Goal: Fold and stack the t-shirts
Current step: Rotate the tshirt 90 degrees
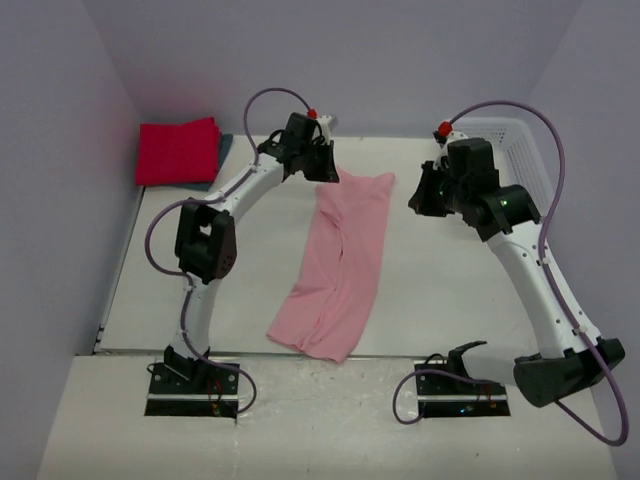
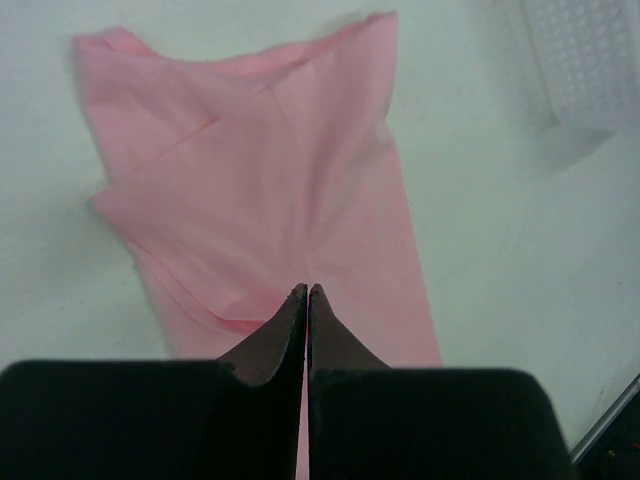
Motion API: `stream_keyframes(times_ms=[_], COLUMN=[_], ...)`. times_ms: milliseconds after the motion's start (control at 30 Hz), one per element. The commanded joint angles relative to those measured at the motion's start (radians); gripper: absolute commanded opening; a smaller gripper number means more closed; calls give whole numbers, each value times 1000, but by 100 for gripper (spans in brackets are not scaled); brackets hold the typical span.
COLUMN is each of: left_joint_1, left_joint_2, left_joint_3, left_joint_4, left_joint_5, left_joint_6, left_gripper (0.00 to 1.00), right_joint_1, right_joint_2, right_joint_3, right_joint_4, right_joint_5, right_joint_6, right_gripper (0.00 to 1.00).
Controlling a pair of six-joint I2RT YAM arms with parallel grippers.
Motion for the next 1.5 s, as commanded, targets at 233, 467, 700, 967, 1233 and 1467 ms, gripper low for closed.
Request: stream_keyframes(times_ms=[233, 467, 700, 967, 1233, 1467], left_joint_1=[24, 27, 31, 106, 215, 242], left_joint_2=[194, 270, 384, 535, 550, 524], left_joint_3=[67, 18, 64, 265, 279, 268], left_joint_4=[123, 172, 172, 157, 224, 273], left_joint_5=[286, 243, 208, 249, 271, 301], left_joint_6=[69, 20, 13, -31, -65, -59], left_gripper=[0, 0, 0, 0, 0, 0], right_joint_1=[56, 76, 79, 82, 84, 93], right_joint_2=[-236, -291, -296, -291, -273, -233], right_joint_3=[-245, -314, -328, -340, -357, -380], right_joint_4=[16, 39, 33, 8, -7, 34], right_joint_5=[-149, -188, -199, -173, -153, -173], right_joint_6=[56, 91, 88, 88, 83, 85], right_gripper=[0, 0, 0, 0, 0, 0])
